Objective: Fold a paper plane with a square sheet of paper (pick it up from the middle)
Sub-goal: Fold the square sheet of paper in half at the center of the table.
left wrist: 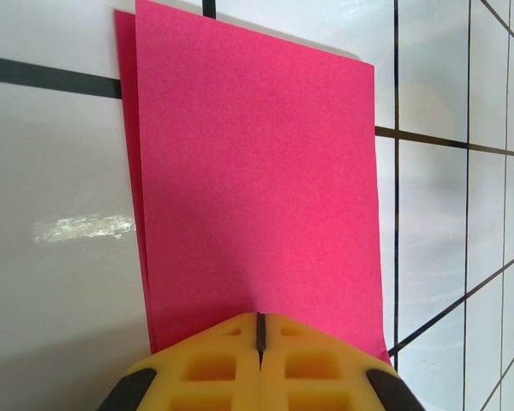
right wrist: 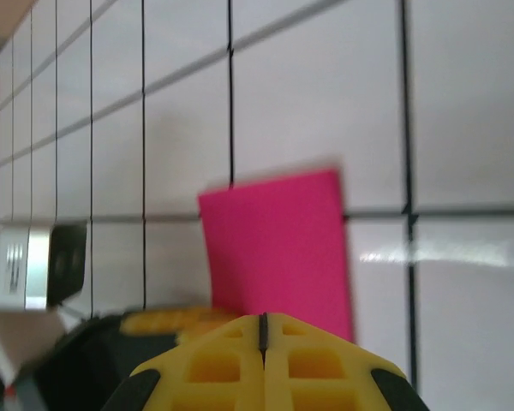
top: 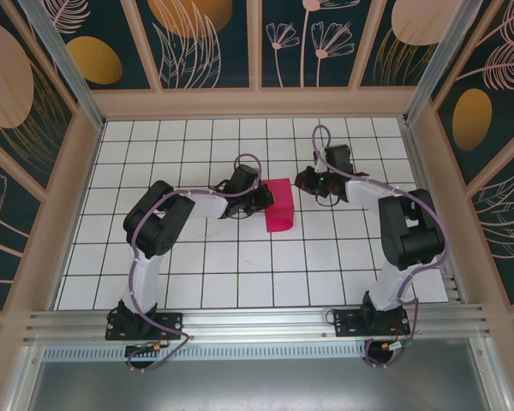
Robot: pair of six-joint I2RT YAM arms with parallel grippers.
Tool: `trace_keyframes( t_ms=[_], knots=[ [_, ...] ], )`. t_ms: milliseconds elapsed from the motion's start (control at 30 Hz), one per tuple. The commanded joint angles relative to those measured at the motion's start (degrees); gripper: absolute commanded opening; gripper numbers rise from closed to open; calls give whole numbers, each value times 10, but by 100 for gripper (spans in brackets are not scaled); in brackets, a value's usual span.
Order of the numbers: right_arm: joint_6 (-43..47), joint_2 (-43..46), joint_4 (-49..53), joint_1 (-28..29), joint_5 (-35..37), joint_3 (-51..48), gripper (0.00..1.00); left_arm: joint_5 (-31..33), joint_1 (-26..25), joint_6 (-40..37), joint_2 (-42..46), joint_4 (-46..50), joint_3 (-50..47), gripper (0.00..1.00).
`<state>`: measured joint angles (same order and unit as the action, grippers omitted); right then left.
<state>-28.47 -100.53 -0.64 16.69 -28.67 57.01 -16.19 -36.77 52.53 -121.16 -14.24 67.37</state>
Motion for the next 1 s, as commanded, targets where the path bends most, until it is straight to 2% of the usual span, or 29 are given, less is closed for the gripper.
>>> trace_keyframes(
  t_ms=[0,200,967],
  knots=[
    [1,11,15,34,-40,-31,0,92,10,-26,-64,152,-49,0],
    [1,-10,30,59,-32,-37,0,91,10,-27,-62,147,-47,0],
    [28,-33,41,59,-29,-92,0,90,11,-24,-63,138,-47,0]
  ],
)
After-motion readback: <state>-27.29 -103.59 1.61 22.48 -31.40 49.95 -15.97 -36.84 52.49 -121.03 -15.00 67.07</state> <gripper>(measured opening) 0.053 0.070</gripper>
